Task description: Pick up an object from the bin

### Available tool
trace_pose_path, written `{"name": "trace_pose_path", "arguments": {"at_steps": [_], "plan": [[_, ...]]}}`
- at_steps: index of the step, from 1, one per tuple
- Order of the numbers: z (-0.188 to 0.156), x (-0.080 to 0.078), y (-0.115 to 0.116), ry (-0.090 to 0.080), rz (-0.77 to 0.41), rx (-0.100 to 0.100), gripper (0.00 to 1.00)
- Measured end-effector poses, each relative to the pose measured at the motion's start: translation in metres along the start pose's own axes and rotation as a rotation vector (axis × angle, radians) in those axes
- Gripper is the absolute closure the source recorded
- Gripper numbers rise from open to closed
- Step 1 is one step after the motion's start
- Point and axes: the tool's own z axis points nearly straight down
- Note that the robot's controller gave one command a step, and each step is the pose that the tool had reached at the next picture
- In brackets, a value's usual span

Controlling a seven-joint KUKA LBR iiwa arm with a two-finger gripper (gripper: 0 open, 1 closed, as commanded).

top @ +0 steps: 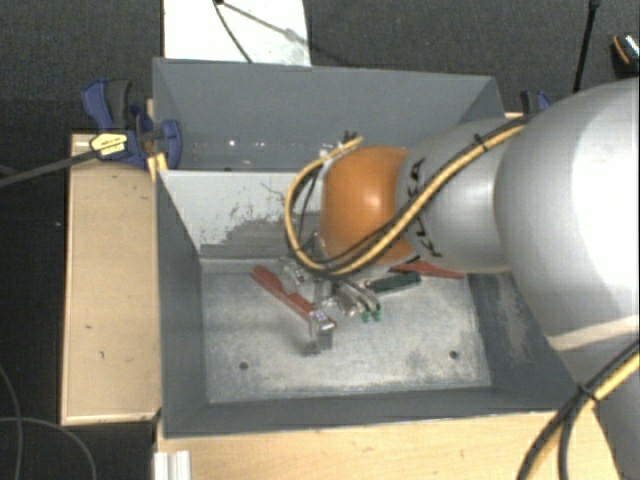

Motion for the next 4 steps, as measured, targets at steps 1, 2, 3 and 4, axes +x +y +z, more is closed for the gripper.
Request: {"name": "trace_pose_path", "arguments": {"at_steps": [1,2,3,4], "plan": [[-0.001,0.003,-0.066,0.001,0.095,0.005,0.0],[-0.001,-0.004,0.004,0.002,0.075,-0.002,0.0],[-0.001,-0.004,-0.001,0.002,0.08,0.002,1.0],[-0.169,0.028,-0.017,-0.003,-0.173,0.003,1.0]]}}
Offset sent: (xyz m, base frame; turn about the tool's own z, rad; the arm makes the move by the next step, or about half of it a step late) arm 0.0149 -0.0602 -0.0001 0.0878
